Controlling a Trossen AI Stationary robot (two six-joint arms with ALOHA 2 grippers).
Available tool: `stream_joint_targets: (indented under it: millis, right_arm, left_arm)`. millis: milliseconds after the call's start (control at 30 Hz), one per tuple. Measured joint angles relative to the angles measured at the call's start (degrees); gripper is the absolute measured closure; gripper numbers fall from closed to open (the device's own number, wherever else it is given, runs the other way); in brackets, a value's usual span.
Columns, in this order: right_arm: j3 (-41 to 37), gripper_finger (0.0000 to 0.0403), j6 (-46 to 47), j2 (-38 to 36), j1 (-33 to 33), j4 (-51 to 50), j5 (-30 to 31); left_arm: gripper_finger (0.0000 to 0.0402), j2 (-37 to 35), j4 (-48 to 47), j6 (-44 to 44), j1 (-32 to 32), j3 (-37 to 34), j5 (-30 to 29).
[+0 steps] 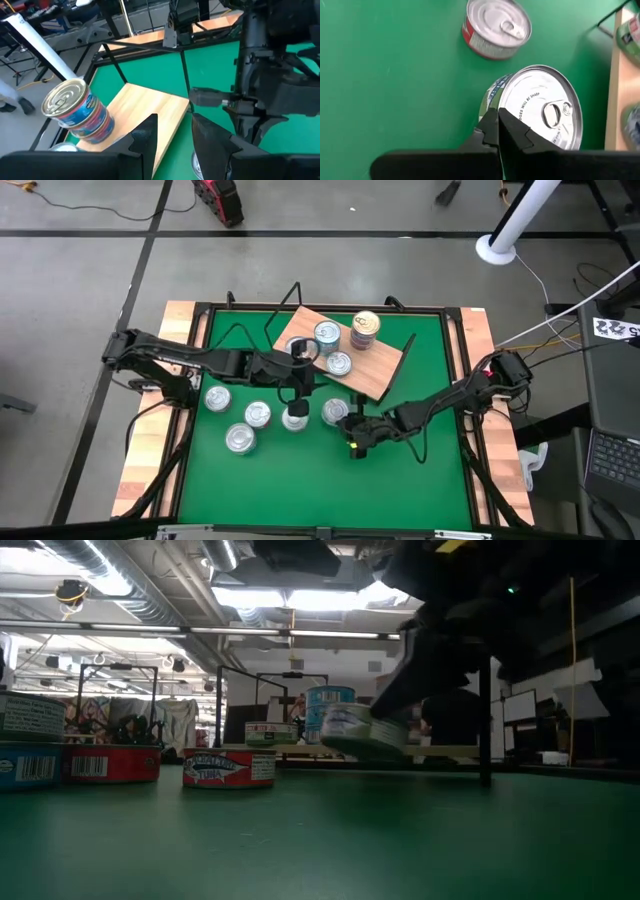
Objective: Stack canned seafood by type on shelf
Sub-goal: Stack the green tuna can on top of the green tuna can on the shelf
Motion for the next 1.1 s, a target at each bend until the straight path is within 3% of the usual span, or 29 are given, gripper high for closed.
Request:
stream_joint_targets:
  millis: [367, 833, 1100]
  right_arm:
    - [4.8, 0.0403, -9.9, 0.0, -2.5, -0.3, -0.8]
    - [17.8, 0.0403, -19.5, -0.1, -9.3, -19.7, -1.3]
    - [19.5, 0.0403, -22.1, -0.1, -13.8, -27.0, -1.9]
  left_arm:
    - [0.0286, -4.7, -3.0, -0.2, -0.3, 0.0, 0.0]
    - [0.0286, -5.0, -5.8, -1.1, -0.6, 0.0, 0.0]
    - [0.0286, -5.0, -5.8, -0.2, -0.6, 0.0, 0.0]
